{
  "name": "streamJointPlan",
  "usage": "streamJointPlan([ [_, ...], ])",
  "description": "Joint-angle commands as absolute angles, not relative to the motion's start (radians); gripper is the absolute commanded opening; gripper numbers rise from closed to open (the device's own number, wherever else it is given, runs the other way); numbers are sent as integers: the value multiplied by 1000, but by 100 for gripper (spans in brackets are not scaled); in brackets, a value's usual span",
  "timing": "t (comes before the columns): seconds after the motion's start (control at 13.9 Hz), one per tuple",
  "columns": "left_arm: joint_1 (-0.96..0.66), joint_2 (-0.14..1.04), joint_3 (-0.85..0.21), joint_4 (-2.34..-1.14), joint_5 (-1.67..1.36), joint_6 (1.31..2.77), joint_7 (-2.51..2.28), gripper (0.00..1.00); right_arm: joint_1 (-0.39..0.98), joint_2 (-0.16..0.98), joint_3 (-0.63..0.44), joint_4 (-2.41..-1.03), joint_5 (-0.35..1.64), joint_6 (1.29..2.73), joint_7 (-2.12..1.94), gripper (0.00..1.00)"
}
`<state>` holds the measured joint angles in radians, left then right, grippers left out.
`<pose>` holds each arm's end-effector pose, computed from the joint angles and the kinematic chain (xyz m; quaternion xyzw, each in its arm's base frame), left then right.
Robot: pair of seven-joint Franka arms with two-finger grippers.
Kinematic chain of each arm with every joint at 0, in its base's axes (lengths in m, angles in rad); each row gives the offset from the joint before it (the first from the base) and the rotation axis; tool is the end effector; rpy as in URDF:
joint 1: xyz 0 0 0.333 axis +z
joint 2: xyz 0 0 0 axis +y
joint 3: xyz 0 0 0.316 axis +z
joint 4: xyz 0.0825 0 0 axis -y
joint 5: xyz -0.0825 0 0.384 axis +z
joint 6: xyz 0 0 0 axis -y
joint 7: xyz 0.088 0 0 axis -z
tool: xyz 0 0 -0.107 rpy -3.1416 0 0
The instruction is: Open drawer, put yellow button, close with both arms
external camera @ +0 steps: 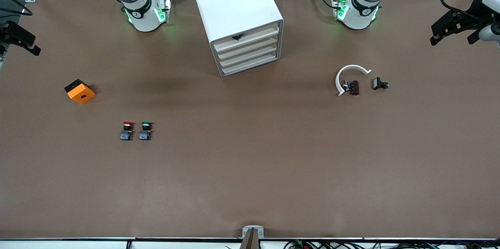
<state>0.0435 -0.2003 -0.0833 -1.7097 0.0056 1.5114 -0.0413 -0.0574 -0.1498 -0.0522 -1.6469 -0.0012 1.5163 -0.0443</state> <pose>0.4841 -0.0232 0.6578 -0.9999 -0.0017 -0.0011 0.0110 0.4981 -0.0572 0.6629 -0.9994 0.0324 -0.0097 0.0026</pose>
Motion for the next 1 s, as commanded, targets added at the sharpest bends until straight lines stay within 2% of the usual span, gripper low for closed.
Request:
streamJointPlan([
  [0.0,34,-202,-83,-1713,-17,1513,-44,100,-55,-175,-52,-1666,11,1503,-9,100],
  [0.93,37,-157,-84,-1672,-21,1508,-32,100,-23,-176,-52,-1664,11,1499,51,100],
])
